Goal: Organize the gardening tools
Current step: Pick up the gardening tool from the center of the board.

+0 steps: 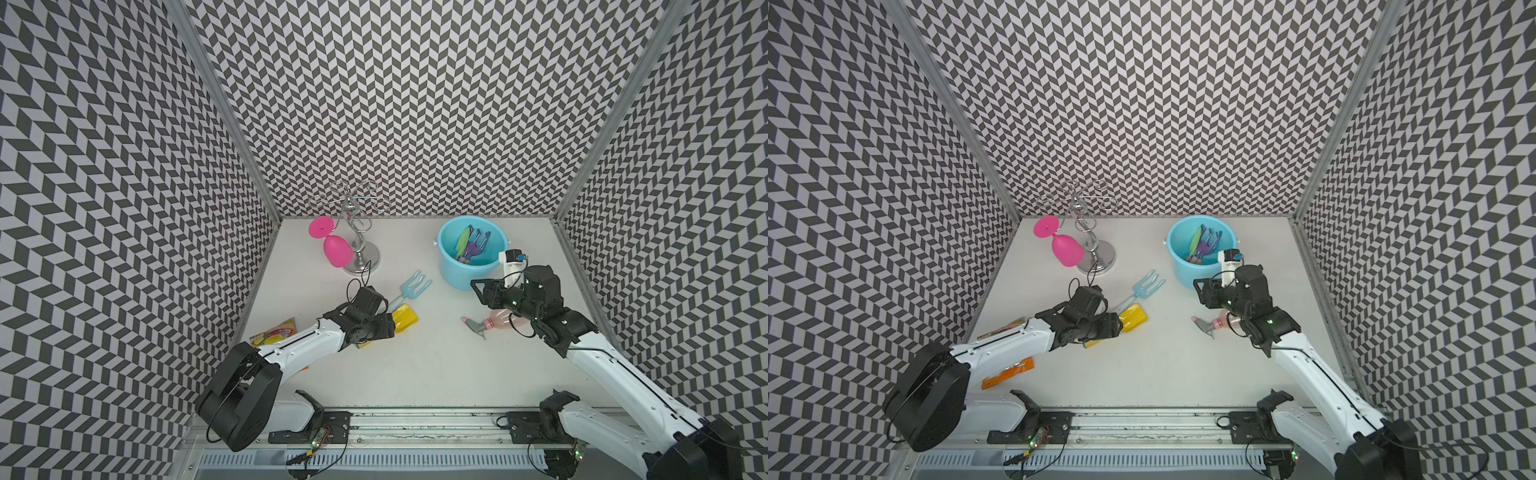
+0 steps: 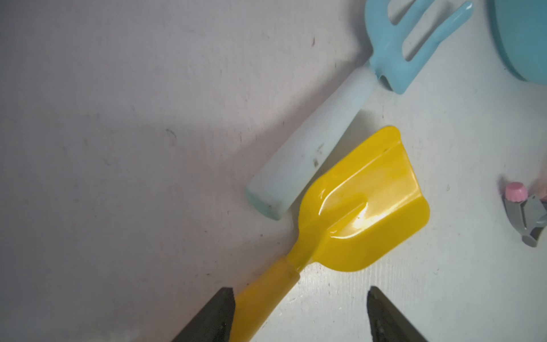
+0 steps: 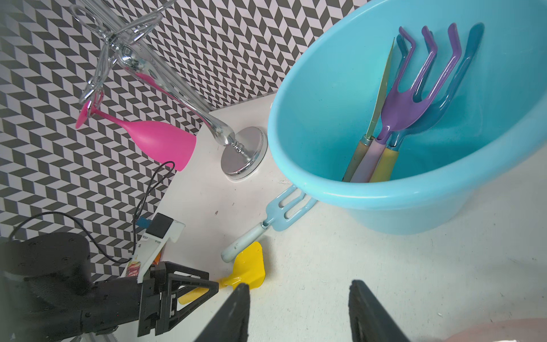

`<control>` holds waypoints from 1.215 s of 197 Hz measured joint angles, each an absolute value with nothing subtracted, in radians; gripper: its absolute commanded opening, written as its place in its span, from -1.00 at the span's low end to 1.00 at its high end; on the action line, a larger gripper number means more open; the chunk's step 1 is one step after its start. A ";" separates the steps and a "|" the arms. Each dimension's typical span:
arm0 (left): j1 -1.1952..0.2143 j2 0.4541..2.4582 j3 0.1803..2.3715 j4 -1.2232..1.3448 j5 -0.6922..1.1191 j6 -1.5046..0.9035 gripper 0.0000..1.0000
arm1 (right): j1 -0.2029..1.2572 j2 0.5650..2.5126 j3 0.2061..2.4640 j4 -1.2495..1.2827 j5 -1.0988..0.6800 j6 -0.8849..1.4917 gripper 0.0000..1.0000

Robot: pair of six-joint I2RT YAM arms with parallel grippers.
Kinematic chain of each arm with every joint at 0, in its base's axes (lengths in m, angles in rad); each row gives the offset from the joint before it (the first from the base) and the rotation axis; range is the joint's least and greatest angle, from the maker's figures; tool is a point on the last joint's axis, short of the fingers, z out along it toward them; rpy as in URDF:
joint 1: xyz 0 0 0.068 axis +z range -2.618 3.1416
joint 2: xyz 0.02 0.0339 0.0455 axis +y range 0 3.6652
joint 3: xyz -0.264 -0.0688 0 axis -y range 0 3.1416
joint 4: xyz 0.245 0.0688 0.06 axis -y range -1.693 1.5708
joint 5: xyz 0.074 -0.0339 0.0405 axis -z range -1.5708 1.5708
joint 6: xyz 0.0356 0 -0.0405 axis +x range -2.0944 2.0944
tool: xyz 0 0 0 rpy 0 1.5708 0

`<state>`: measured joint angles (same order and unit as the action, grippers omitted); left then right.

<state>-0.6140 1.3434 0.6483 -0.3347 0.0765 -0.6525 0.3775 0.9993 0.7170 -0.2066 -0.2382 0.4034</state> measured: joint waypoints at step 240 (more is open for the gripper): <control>-0.916 1.433 0.701 -0.470 -0.043 -0.705 -0.55 | 0.377 1.022 0.714 -0.201 -0.240 0.416 0.10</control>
<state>-0.9157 1.4334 0.7006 -0.4698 -0.0429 -0.7052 0.3775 1.0218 0.7139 -0.2008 -0.2401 0.4164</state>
